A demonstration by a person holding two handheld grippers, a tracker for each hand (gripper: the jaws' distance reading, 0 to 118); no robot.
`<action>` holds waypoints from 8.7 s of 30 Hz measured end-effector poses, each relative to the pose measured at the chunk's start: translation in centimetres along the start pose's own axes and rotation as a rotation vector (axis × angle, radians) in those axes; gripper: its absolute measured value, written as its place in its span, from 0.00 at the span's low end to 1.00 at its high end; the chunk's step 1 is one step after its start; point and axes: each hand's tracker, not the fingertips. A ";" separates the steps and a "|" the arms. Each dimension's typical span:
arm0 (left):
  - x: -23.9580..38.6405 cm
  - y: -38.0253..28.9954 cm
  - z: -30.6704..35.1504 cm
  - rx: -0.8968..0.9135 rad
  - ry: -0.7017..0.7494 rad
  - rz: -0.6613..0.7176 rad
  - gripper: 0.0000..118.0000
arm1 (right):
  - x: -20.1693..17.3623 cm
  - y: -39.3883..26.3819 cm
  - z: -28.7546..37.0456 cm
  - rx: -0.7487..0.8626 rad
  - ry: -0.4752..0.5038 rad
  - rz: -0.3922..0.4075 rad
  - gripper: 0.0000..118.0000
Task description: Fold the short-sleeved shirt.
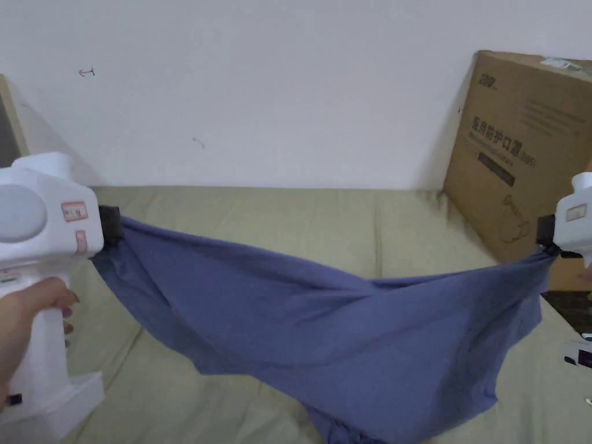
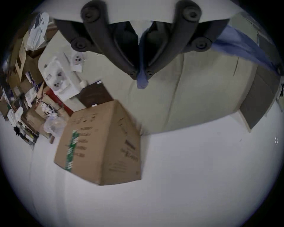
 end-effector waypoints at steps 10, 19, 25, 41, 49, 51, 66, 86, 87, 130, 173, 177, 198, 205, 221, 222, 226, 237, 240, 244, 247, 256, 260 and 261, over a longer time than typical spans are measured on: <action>1.2 9.2 2.0 0.158 0.028 -0.068 0.07 | 0.7 3.8 5.6 0.106 0.023 -0.026 0.03; -0.4 12.3 -3.3 0.169 0.082 -0.076 0.07 | -5.0 7.7 0.8 0.112 0.045 -0.012 0.03; -2.9 15.3 -7.7 0.219 0.126 -0.052 0.07 | -10.0 10.9 -3.1 0.131 0.094 -0.007 0.03; -12.4 -1.3 -14.8 -0.048 0.278 0.012 0.07 | -15.5 -4.8 -14.0 -0.183 0.171 0.089 0.03; -17.1 -15.1 -9.8 -0.290 0.290 0.007 0.07 | -12.1 -17.9 -13.2 -0.371 0.155 0.095 0.03; -17.8 -18.0 -8.5 -0.357 0.276 -0.011 0.07 | -11.2 -20.6 -12.1 -0.412 0.115 0.092 0.03; -20.2 -28.4 -1.2 -0.466 0.220 -0.025 0.28 | -7.2 -28.1 -4.8 -0.410 0.130 0.070 0.30; -7.4 -26.9 2.3 -0.354 -0.193 0.020 0.00 | -5.8 -30.3 1.3 -0.275 0.173 -0.053 0.00; -7.0 -27.2 2.1 -0.370 -0.222 0.028 0.00 | -5.6 -30.7 1.2 -0.285 0.187 -0.058 0.00; -5.0 -17.3 -17.7 -0.371 -0.132 -0.119 0.97 | -7.7 -24.1 -5.6 -0.341 0.247 0.035 0.04; -6.2 7.1 -8.4 0.031 0.093 -0.135 0.01 | -11.8 0.5 0.1 -0.023 0.352 -0.001 0.04; -5.1 12.3 -8.3 0.062 0.147 -0.145 0.01 | -14.5 8.7 -0.2 0.018 0.347 -0.040 0.04; 1.5 30.8 -11.2 0.497 0.238 -0.164 0.01 | -22.8 33.6 5.8 0.459 0.132 0.072 0.04; 1.9 24.0 -19.8 0.405 0.258 -0.209 0.01 | -22.1 28.0 -1.1 0.346 0.111 0.132 0.04; 0.2 -4.8 -38.0 -0.249 0.277 -0.349 0.01 | -21.3 -0.1 -27.2 -0.300 0.029 0.232 0.04; -0.1 -5.7 -38.0 -0.253 0.271 -0.335 0.01 | -21.0 -1.4 -27.9 -0.326 0.037 0.239 0.04; -0.8 -7.9 -36.7 -0.285 0.290 -0.359 0.01 | -19.7 -5.9 -27.8 -0.369 0.028 0.291 0.04; -3.9 -12.9 -23.0 -0.238 0.252 -0.336 0.01 | -12.8 -14.9 -14.8 -0.346 0.137 0.277 0.04; -7.3 -14.7 -20.0 -0.239 0.226 -0.288 0.01 | -10.9 -18.9 -10.0 -0.347 0.160 0.237 0.04; -9.6 -18.2 -13.2 -0.261 0.225 -0.287 0.01 | -9.0 -24.8 -3.0 -0.308 0.173 0.328 0.04; -11.2 -21.0 -9.3 -0.292 0.230 -0.311 0.01 | -7.4 -29.1 0.5 -0.372 0.215 0.253 0.04; -13.3 -27.5 -0.6 -0.344 0.224 -0.325 0.01 | -3.4 -35.9 5.9 -0.417 0.226 0.152 0.04; -12.7 -28.5 0.3 -0.330 0.237 -0.325 0.02 | -2.9 -35.8 6.0 -0.412 0.235 0.141 0.04; -12.7 -28.5 0.3 -0.328 0.234 -0.319 0.03 | -2.9 -35.7 5.9 -0.410 0.233 0.140 0.04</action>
